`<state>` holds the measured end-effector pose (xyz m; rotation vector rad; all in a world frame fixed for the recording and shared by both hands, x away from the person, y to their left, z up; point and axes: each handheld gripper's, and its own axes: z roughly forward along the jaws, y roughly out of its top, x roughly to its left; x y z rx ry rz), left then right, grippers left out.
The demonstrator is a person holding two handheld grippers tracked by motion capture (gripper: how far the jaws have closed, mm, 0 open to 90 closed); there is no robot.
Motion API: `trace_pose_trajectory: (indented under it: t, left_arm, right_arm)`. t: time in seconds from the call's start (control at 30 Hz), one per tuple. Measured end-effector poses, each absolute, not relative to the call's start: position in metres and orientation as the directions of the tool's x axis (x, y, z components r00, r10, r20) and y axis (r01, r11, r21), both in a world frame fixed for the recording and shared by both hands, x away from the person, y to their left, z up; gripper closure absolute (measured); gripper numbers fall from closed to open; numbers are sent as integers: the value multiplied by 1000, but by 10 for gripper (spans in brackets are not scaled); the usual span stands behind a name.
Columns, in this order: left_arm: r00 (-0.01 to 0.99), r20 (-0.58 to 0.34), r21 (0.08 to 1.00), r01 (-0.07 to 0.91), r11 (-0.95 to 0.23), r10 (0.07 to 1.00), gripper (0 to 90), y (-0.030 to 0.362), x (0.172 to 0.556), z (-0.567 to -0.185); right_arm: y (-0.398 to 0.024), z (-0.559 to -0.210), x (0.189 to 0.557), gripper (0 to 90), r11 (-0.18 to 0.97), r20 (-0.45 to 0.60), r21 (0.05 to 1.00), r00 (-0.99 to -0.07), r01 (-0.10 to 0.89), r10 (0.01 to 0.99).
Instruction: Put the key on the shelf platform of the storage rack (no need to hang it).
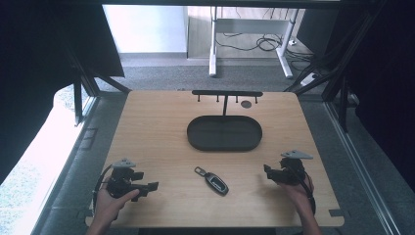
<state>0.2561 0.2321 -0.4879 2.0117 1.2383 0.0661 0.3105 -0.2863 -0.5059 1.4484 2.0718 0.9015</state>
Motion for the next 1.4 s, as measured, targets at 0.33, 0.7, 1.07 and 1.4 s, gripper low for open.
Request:
trace_pose_trajectory:
  t: [0.33,0.7,1.07,1.4]
  left_arm:
    - [522,-330,632,741,-227,786,201,236,255,-485]
    - [528,-330,630,740,-233,783,201,234,255,-486]
    - [536,-330,626,740,-245,777,201,231,255,-486]
    - [538,-338,626,741,-243,772,201,231,255,-487]
  right_arm:
    - [-265,-483,314,264,383,-63,676,-469,629,881]
    - [-245,-449,317,307,484,-69,645,-586,591,807]
    - [-209,-411,320,348,553,-39,632,-690,544,723]
    - [-170,-408,327,363,636,-27,563,-758,528,652]
